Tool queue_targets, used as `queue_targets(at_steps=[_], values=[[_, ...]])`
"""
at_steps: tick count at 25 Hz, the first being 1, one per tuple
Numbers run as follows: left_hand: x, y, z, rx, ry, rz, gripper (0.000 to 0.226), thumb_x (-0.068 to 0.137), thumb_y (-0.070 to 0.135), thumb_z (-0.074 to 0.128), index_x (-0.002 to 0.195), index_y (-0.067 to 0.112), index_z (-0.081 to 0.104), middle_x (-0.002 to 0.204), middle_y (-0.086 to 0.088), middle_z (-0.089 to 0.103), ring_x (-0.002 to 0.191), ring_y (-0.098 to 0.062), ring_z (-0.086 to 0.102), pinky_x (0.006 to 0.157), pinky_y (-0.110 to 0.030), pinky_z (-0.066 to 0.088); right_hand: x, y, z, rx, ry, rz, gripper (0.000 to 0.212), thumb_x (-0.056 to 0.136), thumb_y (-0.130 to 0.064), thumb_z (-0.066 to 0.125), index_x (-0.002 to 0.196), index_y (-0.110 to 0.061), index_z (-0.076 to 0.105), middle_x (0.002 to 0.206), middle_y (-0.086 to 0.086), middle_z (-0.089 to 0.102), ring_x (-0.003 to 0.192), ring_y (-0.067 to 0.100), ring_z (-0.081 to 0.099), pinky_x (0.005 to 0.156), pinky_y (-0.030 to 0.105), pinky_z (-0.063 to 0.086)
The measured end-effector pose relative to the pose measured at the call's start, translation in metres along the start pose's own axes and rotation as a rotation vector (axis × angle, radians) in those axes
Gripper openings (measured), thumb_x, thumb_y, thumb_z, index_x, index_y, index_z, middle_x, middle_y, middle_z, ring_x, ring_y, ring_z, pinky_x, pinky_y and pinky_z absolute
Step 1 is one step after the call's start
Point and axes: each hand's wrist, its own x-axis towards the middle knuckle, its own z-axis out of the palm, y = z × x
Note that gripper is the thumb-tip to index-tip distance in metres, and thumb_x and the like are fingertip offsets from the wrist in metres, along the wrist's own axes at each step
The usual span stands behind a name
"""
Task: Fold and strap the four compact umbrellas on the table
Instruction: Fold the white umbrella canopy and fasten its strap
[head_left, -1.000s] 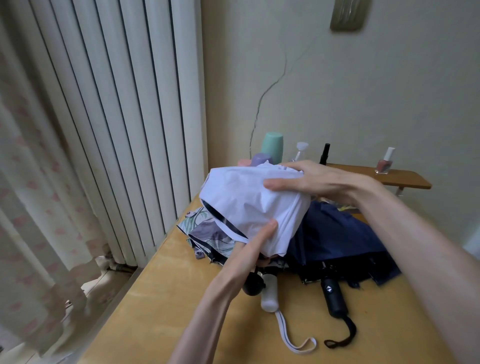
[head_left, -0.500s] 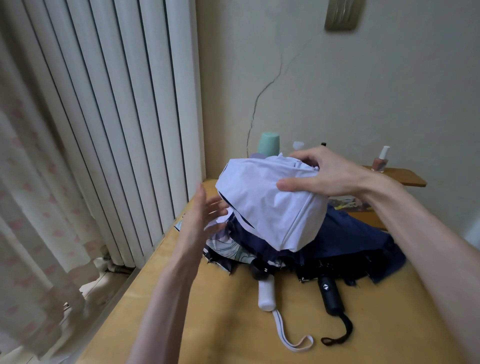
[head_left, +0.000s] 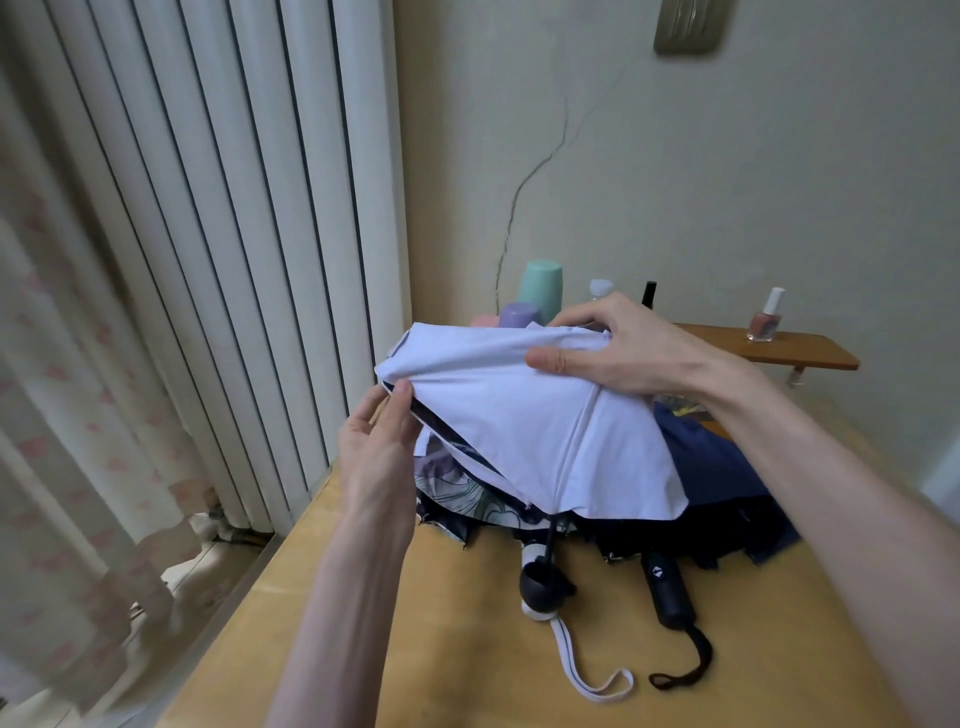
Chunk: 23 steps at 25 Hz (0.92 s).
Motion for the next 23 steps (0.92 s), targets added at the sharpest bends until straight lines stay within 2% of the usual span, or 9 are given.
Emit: queue_targets(at_steps=[2, 5, 6, 9, 13, 17, 19, 21, 23], values=[[0.0, 0.005, 0.001, -0.055, -0.043, -0.097, 0.022, 0.106, 0.014, 0.059, 0.124, 0.005, 0.07, 0.109, -0.002, 0.078, 0.091, -0.012, 0.075, 0.074, -0.022, 0.061, -0.001, -0.002, -0.002, -0.004, 0.017, 0.026, 0.053, 0.07, -0.08, 0.078, 0.094, -0.034, 0.079, 0.088, -0.012, 0.073, 0.081, 0.006, 0.067, 0.072, 0.03, 0.048], [-0.002, 0.011, 0.0, -0.118, -0.097, -0.218, 0.037, 0.105, 0.036, 0.062, 0.133, 0.012, 0.067, 0.123, -0.002, 0.077, 0.105, -0.017, 0.076, 0.088, -0.033, 0.06, -0.002, -0.005, 0.001, -0.123, 0.024, 0.039, 0.052, 0.067, -0.077, 0.082, 0.086, -0.029, 0.077, 0.081, -0.005, 0.07, 0.074, 0.01, 0.063, 0.068, 0.032, 0.043], [-0.001, 0.009, -0.002, -0.09, -0.104, -0.218, 0.041, 0.104, 0.04, 0.062, 0.136, 0.013, 0.067, 0.125, -0.002, 0.076, 0.103, -0.018, 0.076, 0.088, -0.035, 0.059, -0.003, -0.005, 0.003, -0.178, 0.025, 0.033, 0.051, 0.068, -0.076, 0.082, 0.084, -0.028, 0.076, 0.081, -0.001, 0.069, 0.074, 0.014, 0.062, 0.066, 0.033, 0.04], [0.005, -0.002, -0.005, -0.114, -0.04, -0.183, 0.039, 0.105, 0.029, 0.063, 0.139, 0.01, 0.066, 0.119, -0.005, 0.071, 0.081, -0.014, 0.071, 0.068, -0.03, 0.057, -0.005, 0.0, 0.01, -0.259, 0.057, 0.016, 0.054, 0.069, -0.077, 0.08, 0.085, -0.026, 0.071, 0.084, 0.002, 0.069, 0.082, 0.02, 0.062, 0.067, 0.034, 0.04], [0.006, -0.007, -0.005, -0.215, -0.061, -0.165, 0.037, 0.103, 0.025, 0.061, 0.137, 0.009, 0.066, 0.119, -0.011, 0.071, 0.086, -0.016, 0.072, 0.066, -0.027, 0.058, -0.012, 0.005, 0.014, -0.322, 0.091, -0.004, 0.048, 0.073, -0.075, 0.079, 0.091, -0.032, 0.068, 0.089, -0.007, 0.069, 0.085, 0.011, 0.061, 0.072, 0.033, 0.044], [0.009, -0.013, -0.016, -0.212, -0.102, -0.169, 0.018, 0.098, 0.024, 0.071, 0.114, 0.021, 0.076, 0.119, -0.004, 0.072, 0.109, -0.019, 0.065, 0.075, -0.028, 0.051, -0.018, 0.004, 0.017, -0.341, 0.15, -0.023, 0.044, 0.077, -0.07, 0.078, 0.094, -0.032, 0.066, 0.082, -0.012, 0.064, 0.076, -0.003, 0.055, 0.065, 0.027, 0.039], [0.013, -0.013, -0.025, -0.156, -0.082, -0.16, 0.03, 0.09, 0.022, 0.078, 0.118, 0.014, 0.073, 0.116, -0.005, 0.072, 0.108, -0.022, 0.063, 0.073, -0.029, 0.055, -0.021, 0.006, 0.019, -0.389, 0.192, -0.035, 0.044, 0.08, -0.071, 0.073, 0.096, -0.033, 0.062, 0.076, -0.01, 0.061, 0.069, -0.003, 0.052, 0.065, 0.034, 0.038], [0.013, -0.007, -0.027, -0.12, -0.1, -0.154, 0.041, 0.091, 0.022, 0.074, 0.128, 0.004, 0.068, 0.119, -0.009, 0.075, 0.108, -0.022, 0.068, 0.087, -0.036, 0.06, -0.026, 0.007, 0.023, -0.449, 0.224, -0.055, 0.042, 0.084, -0.07, 0.068, 0.102, -0.033, 0.06, 0.068, -0.009, 0.056, 0.064, 0.003, 0.05, 0.067, 0.037, 0.034], [0.009, -0.001, -0.026, -0.102, -0.125, -0.145, 0.053, 0.095, 0.029, 0.071, 0.141, 0.003, 0.063, 0.132, -0.011, 0.072, 0.113, -0.022, 0.069, 0.099, -0.04, 0.056, -0.029, 0.006, 0.024, -0.491, 0.225, -0.075, 0.043, 0.087, -0.069, 0.063, 0.109, -0.032, 0.059, 0.065, -0.009, 0.053, 0.065, 0.015, 0.049, 0.068, 0.037, 0.034]])
